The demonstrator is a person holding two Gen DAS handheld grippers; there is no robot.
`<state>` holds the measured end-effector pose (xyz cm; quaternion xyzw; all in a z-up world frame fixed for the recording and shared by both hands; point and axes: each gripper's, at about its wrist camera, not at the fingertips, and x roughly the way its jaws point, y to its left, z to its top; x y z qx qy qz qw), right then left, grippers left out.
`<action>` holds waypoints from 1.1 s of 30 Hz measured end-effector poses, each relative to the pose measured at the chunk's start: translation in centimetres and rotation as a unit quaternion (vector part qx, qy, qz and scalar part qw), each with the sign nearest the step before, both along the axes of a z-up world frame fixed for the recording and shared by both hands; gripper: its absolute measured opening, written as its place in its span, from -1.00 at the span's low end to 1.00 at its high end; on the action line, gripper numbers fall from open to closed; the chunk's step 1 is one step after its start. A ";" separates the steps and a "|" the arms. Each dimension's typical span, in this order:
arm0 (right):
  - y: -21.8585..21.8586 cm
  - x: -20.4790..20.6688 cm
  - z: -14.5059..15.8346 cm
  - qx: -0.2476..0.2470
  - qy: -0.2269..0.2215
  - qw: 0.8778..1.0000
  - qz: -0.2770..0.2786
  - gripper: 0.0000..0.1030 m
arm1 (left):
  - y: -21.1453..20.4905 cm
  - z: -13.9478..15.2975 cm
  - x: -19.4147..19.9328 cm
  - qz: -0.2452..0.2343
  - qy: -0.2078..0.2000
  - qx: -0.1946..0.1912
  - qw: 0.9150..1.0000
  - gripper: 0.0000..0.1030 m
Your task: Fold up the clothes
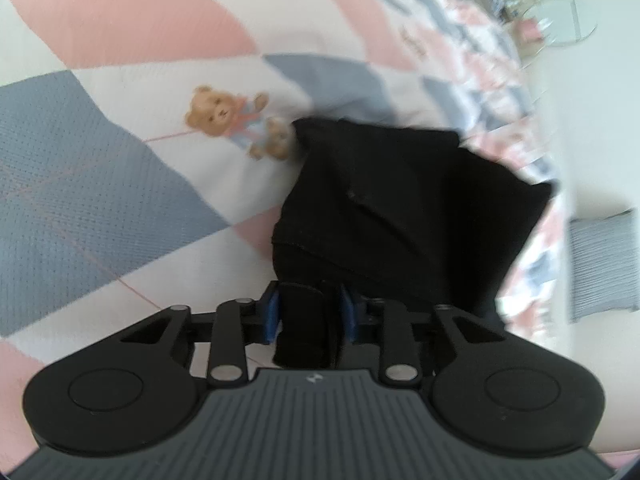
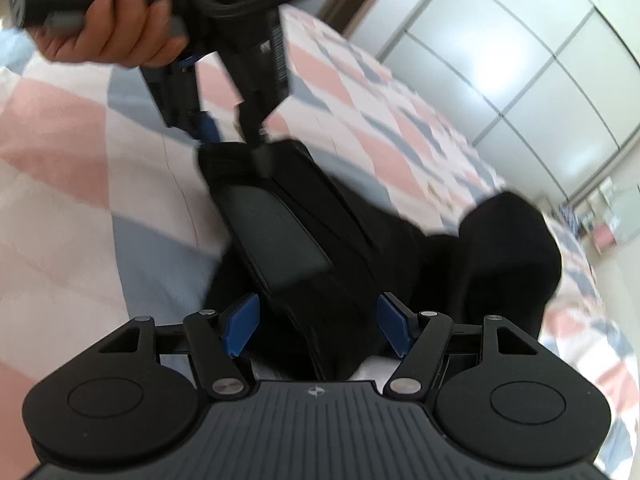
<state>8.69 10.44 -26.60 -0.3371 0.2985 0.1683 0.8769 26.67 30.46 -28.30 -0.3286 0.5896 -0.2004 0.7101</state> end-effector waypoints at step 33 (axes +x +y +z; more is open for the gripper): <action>-17.2 13.2 6.6 0.358 0.161 0.880 -0.269 -0.63 | -5.3 -4.2 -7.2 0.091 0.042 -0.107 0.989 0.27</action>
